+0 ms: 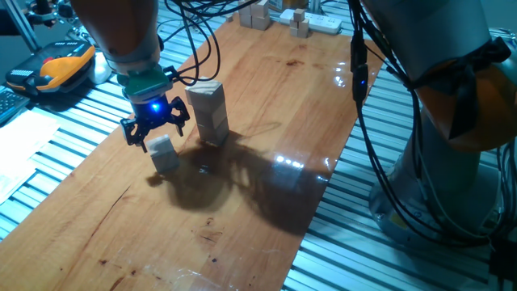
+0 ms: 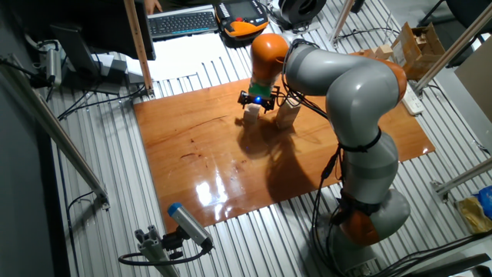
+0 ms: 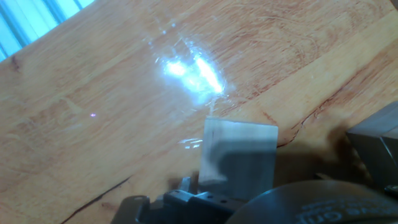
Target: Stack the blocks in a vertical line of five
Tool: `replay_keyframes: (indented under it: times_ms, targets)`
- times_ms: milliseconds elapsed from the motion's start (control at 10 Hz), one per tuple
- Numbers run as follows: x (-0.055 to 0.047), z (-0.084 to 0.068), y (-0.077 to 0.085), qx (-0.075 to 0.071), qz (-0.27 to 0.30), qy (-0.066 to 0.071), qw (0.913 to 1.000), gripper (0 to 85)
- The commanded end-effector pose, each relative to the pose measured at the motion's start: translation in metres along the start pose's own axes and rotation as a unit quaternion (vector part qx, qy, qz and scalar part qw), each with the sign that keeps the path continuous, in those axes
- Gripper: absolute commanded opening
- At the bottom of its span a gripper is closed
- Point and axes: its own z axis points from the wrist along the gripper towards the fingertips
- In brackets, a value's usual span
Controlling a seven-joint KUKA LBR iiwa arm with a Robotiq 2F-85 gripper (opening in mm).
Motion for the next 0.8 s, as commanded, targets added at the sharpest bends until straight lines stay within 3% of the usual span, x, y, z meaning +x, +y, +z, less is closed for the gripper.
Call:
replay_keyframes:
  times_ms: [0, 100, 300, 400, 700]
  targets:
    - [0.0001, 0.0001, 0.0001, 0.003, -0.002, 0.0, 1.0, 85.0]
    - [0.0001, 0.0001, 0.0001, -0.008, -0.004, 0.006, 0.9999, 85.0]
    - [0.0001, 0.0001, 0.0001, -0.001, 0.012, 0.002, 0.9999, 85.0]
    - [0.0001, 0.0001, 0.0001, -0.007, 0.019, 0.007, 0.9998, 85.0]
    - [-0.0021, 0.0016, 0.003, -0.003, 0.023, 0.002, 0.9997, 85.0]
